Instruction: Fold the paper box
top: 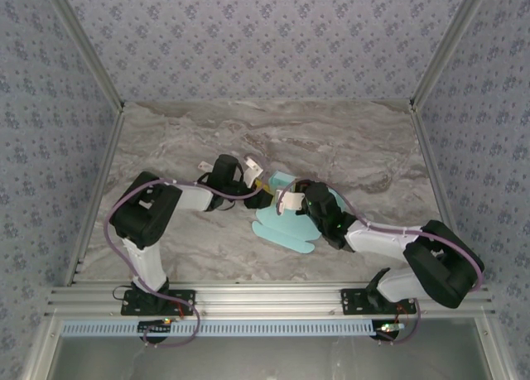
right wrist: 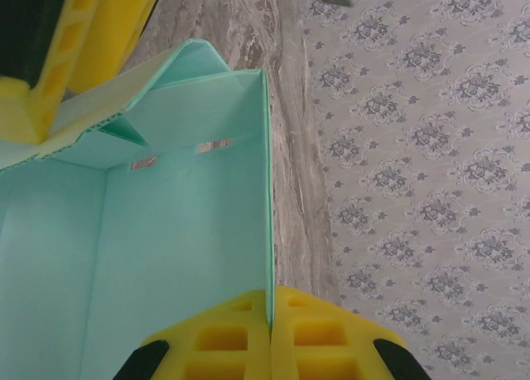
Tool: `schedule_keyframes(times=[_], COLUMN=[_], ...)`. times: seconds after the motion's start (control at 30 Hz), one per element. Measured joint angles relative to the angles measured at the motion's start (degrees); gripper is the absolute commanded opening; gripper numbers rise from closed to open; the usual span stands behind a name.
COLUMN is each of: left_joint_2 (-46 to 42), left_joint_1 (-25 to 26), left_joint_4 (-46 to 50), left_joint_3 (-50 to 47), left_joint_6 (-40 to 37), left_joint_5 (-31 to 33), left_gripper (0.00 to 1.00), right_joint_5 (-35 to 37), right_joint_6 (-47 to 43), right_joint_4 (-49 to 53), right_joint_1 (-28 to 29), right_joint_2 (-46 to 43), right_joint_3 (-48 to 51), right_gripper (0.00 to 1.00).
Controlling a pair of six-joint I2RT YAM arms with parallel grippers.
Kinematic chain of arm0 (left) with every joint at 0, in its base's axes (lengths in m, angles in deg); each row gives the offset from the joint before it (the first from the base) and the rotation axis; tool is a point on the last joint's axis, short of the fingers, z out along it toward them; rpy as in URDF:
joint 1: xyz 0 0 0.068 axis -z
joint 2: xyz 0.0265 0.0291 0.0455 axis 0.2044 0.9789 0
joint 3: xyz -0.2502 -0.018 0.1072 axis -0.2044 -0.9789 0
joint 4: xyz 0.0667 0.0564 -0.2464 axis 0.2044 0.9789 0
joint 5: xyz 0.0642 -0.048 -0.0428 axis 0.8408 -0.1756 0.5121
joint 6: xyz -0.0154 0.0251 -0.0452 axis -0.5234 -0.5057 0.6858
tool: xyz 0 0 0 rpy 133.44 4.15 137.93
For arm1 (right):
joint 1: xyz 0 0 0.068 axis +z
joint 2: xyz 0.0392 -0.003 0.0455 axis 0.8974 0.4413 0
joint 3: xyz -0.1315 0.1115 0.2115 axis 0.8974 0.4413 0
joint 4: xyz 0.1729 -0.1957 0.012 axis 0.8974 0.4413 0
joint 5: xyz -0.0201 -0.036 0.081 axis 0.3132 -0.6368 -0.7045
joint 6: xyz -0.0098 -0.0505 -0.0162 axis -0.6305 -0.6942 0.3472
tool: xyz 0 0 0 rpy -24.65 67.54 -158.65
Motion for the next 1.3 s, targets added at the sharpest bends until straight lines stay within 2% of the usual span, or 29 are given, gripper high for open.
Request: schedule_keyframes(times=[0.3, 0.67, 0.93, 1.03, 1.3], left_joint_2=[-0.4, -0.6, -1.0, -2.8, -10.5], left_joint_1=[0.9, 1.0, 0.6, -0.2, -4.0], left_joint_4=[-4.2, -4.8, -4.8, -4.2, -5.9], left_joint_3=[-2.8, -3.5, -4.0, -4.9, -10.2], left_joint_6=[-0.5, -1.9, -2.5, -3.0, -2.2], left_joint_5=[1.9, 1.8, 0.6, 0.1, 0.0], left_gripper=[0.57, 0.57, 0.65, 0.71, 0.71], right_joint_5=[0.0, 1.7, 2.4, 2.4, 2.4], right_joint_6=[0.0, -1.4, -1.6, -1.5, -1.5], right_joint_4=[-1.1, -2.8, -2.9, -2.9, -2.9], right_joint_1=[0.0, 0.6, 0.8, 0.8, 0.8], right_joint_2=[0.3, 2.7, 3.3, 3.3, 3.3], right_joint_3=[0.5, 0.8, 0.9, 0.9, 0.9], right_gripper=[0.0, 0.0, 0.0, 0.0, 0.0])
